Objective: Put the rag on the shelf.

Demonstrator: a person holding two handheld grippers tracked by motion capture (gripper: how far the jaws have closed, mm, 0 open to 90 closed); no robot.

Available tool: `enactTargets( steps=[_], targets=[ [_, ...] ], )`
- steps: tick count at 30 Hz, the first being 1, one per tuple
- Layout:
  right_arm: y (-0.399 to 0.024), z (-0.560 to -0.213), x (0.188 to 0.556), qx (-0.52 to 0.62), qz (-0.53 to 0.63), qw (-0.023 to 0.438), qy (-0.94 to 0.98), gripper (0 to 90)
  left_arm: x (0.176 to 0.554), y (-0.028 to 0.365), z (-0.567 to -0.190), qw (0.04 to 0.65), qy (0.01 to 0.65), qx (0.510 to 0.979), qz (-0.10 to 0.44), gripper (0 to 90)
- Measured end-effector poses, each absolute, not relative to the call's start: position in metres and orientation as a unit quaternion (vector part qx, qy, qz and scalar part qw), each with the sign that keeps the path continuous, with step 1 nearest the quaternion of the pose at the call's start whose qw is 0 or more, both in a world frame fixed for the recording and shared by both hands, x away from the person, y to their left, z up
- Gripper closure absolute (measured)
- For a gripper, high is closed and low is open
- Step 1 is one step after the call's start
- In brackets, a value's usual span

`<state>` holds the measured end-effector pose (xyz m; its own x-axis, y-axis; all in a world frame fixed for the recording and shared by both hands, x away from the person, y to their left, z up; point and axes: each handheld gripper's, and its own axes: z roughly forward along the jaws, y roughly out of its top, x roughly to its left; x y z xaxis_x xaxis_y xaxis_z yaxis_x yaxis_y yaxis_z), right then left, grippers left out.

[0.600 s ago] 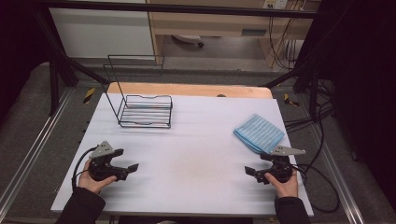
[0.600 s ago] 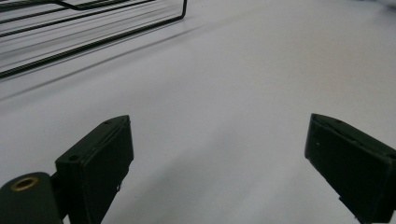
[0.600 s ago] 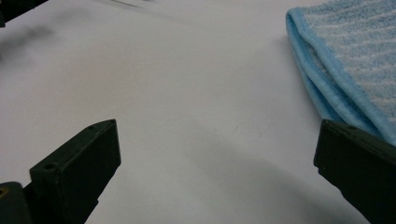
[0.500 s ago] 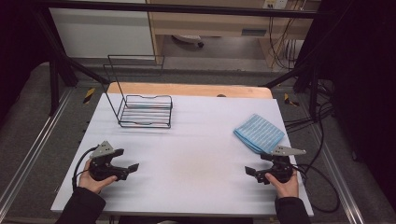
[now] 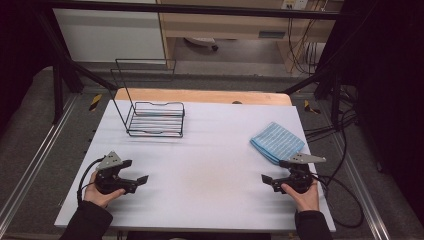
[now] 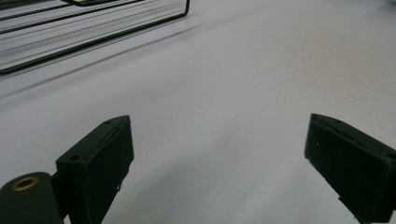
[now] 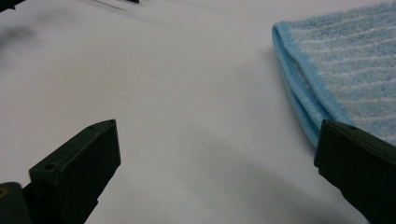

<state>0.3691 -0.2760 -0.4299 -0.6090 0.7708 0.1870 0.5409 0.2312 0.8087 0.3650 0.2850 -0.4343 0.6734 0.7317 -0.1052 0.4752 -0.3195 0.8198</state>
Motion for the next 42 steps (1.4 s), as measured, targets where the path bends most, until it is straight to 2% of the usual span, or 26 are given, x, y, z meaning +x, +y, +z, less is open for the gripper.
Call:
enactTargets(
  steps=[6,13,20,29,38,39,42],
  targets=[
    [-0.273,-0.428,0.380,0.429,0.427,0.153,0.781,4.0,0.365,0.286,-0.434,0.443,0.379,0.799,0.147,8.1],
    [-0.271,-0.423,0.399,0.424,0.406,0.193,0.787,20.8,0.366,0.285,-0.435,0.440,0.379,0.801,0.145,8.4],
    [-0.274,-0.432,0.426,0.435,0.368,0.199,0.797,39.4,0.366,0.286,-0.435,0.442,0.382,0.798,0.146,8.7],
    [-0.273,-0.445,0.440,0.415,0.316,0.218,0.825,52.9,0.366,0.286,-0.436,0.439,0.381,0.800,0.146,9.1],
    [-0.274,-0.450,0.442,0.401,0.305,0.234,0.832,59.3,0.366,0.286,-0.436,0.439,0.380,0.801,0.146,9.6],
    [-0.275,-0.449,0.442,0.401,0.299,0.237,0.833,66.9,0.366,0.285,-0.436,0.439,0.381,0.800,0.145,9.6],
    [-0.278,-0.448,0.445,0.406,0.303,0.234,0.830,73.6,0.366,0.285,-0.436,0.439,0.381,0.801,0.145,9.8]
  ],
)
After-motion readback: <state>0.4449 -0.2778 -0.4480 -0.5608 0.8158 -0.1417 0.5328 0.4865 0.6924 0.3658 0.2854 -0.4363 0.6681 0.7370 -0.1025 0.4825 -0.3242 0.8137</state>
